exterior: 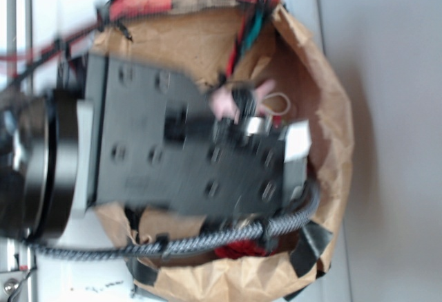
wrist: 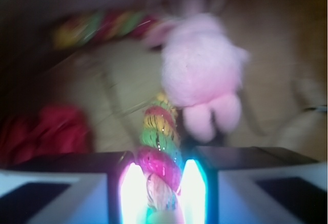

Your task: Grab the multicolored rope.

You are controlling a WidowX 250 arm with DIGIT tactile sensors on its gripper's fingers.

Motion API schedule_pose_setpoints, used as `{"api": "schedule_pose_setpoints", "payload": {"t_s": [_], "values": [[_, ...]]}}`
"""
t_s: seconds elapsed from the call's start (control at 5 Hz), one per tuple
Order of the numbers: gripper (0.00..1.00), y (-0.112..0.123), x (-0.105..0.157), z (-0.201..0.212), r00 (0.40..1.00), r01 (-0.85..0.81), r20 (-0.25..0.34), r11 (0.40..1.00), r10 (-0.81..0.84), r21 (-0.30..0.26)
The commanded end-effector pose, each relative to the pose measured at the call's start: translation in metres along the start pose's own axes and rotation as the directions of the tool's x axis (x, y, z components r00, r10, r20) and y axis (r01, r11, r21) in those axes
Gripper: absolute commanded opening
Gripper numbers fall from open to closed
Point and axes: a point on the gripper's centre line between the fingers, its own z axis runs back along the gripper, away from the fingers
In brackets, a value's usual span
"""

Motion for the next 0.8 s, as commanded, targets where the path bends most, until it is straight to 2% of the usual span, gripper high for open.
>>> {"api": "schedule_pose_setpoints", "payload": {"t_s": [0.0, 0.4, 0.6], "values": [[0.0, 0.028, 0.032, 0.05, 0.99, 0.137, 0.02, 0.991, -0.137, -0.004], [0.0, 0.042, -0.003, 0.076, 0.952, 0.295, 0.067, 0.954, -0.298, 0.052], [0.0, 0.047, -0.02, 0.093, 0.944, 0.308, 0.113, 0.95, -0.311, 0.049]]}}
